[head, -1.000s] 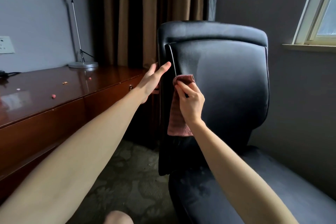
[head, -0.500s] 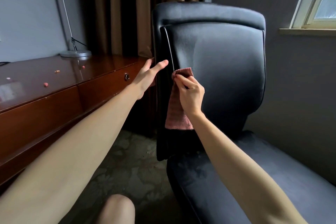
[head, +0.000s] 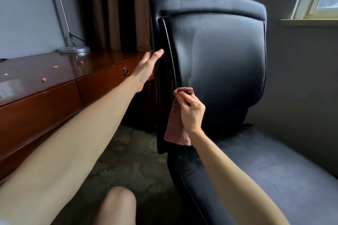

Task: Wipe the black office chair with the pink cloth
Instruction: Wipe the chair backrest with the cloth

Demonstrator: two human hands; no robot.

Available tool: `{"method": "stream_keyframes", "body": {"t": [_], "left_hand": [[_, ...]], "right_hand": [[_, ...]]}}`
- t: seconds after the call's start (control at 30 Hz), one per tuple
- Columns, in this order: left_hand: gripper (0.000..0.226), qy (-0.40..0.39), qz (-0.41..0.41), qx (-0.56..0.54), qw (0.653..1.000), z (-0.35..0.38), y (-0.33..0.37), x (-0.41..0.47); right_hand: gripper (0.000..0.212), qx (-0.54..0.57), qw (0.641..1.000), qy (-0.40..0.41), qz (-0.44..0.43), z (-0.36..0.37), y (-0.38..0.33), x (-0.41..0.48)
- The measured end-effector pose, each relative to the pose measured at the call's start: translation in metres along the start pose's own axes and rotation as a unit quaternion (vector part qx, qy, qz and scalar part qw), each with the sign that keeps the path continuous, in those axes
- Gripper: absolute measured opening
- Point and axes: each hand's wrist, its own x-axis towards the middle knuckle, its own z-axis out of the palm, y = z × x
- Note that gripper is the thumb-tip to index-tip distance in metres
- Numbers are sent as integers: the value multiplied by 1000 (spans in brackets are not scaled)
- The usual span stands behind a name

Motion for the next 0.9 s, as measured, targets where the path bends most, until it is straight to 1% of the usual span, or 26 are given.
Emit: {"method": "stream_keyframes", "body": {"t": [0.03,0.1,0.2,0.27,0.4,0.5,0.6,0.73,0.8,0.9], "left_hand": [[110,-1,2,1,1000,0,1,0],[104,-7,7,0,1000,0,1,-1],[96,-6,10,-6,1000,-1,-1,1],[94,-8,14,-3,1000,-1,-3,3],[90,-6,21,-4,1000,-2,-7,8],[92,-6,11,-5,1000,-3,-9,9],[95,-7,7,-5,1000,-2,-7,7],[102,-13,2,-5,1000,0,-5,6],[106,-16,0,-1,1000,1,-4,5],[108,-12,1,6,1000,2,-3,5]], "right_hand": [[11,-8,1000,6,-17,4,-4,8],[4,-29,999,5,-19,10,-12,21],[15,-76,997,-2,-20,18,-13,30],[20,-94,995,-1,-24,19,-12,33],[21,-98,995,9,-9,23,-9,34],[18,-65,998,21,-4,21,2,15],[15,-29,999,-12,23,5,27,-24],[16,-22,996,-45,68,-5,44,-55],[15,-28,996,-50,67,-3,39,-48],[19,-37,997,-52,33,-1,28,-29]]}}
